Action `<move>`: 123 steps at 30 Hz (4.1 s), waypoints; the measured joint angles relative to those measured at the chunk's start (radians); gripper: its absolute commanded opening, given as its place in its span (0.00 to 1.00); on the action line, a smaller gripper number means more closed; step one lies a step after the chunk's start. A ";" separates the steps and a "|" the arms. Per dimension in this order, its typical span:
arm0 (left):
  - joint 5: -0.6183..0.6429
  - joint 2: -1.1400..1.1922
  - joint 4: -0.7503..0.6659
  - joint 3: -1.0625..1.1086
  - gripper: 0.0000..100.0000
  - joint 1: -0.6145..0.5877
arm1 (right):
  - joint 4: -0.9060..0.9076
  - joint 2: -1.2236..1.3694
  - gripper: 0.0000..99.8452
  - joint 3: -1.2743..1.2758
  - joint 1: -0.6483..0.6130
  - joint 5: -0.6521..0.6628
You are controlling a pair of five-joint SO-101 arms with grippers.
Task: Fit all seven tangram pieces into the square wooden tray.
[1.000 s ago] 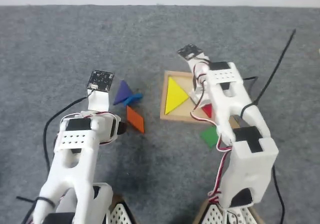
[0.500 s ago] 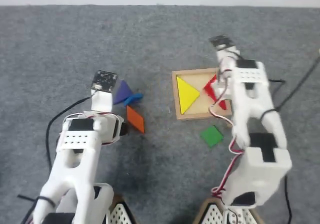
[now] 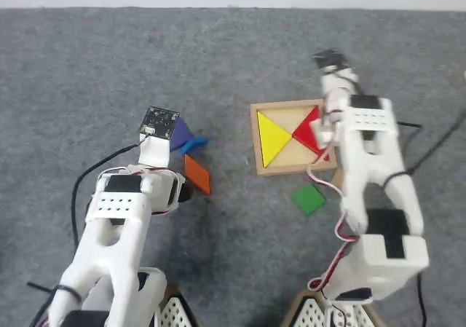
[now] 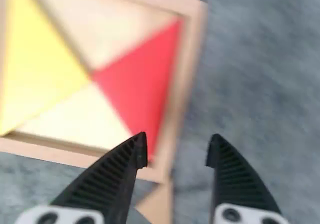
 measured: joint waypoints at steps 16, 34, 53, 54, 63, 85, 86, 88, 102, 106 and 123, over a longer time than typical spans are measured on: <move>0.000 0.000 0.000 0.000 0.26 0.000 | 0.028 0.344 0.27 -0.275 -0.031 0.078; 0.000 0.000 0.000 0.000 0.26 0.000 | 0.141 0.391 0.01 -0.377 0.040 0.100; 0.000 0.000 0.000 0.000 0.26 0.000 | 0.057 0.021 0.01 0.124 -0.233 0.109; 0.000 0.000 0.000 0.000 0.26 0.000 | 0.057 -0.002 0.02 0.124 -0.233 0.106; 0.000 0.000 0.000 0.000 0.26 0.000 | 0.068 -0.081 0.29 0.020 -0.347 -0.014; 0.000 0.000 0.000 0.000 0.26 0.000 | 0.146 0.443 0.29 -0.600 -0.399 -0.430; 0.000 0.000 0.000 0.000 0.26 0.000 | 0.146 0.457 0.29 -0.605 -0.396 -0.451; 0.000 0.000 0.000 0.000 0.26 0.000 | 0.146 0.485 0.29 -0.605 -0.394 -0.500; 0.000 0.000 -0.029 0.026 0.26 0.000 | 0.104 0.519 0.29 -0.654 -0.410 -0.677; 0.000 0.000 -0.057 0.035 0.26 0.000 | 0.092 0.528 0.29 -0.654 -0.422 -0.778; 0.000 0.000 -0.060 0.035 0.26 0.000 | 0.097 0.629 0.29 -0.755 -0.430 -0.864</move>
